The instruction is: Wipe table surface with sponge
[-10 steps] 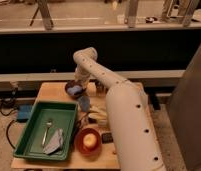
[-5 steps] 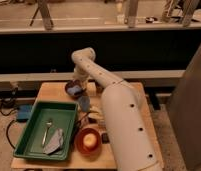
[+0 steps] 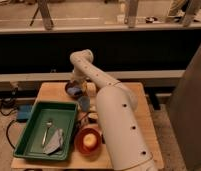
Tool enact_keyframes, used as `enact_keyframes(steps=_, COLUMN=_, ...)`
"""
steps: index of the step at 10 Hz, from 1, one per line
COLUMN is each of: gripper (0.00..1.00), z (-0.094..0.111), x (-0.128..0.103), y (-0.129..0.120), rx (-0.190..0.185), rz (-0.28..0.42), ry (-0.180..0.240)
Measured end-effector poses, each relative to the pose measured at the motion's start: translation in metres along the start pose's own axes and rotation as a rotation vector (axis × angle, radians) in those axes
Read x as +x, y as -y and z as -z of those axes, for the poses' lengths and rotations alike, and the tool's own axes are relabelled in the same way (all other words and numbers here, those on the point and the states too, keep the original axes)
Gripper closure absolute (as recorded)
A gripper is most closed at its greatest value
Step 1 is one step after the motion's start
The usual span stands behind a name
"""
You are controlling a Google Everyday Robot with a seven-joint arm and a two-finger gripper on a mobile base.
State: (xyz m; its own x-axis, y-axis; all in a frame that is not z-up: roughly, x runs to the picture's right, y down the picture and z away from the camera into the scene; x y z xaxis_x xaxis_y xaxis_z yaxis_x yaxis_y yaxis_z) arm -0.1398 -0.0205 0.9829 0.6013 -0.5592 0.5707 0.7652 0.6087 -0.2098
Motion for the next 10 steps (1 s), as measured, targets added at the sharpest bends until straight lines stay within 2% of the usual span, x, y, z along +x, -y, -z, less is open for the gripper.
enact_keyframes(steps=5, gripper=0.32, z=-0.013, x=-0.002, y=0.002, rx=-0.013, rz=0.005, ry=0.02)
enact_keyframes(steps=6, gripper=0.39, z=-0.016, x=-0.002, y=0.003, rx=-0.017, rz=0.007, ry=0.022)
enact_keyframes(steps=10, gripper=0.79, z=-0.022, x=0.0, y=0.006, rx=-0.031, rz=0.009, ry=0.03)
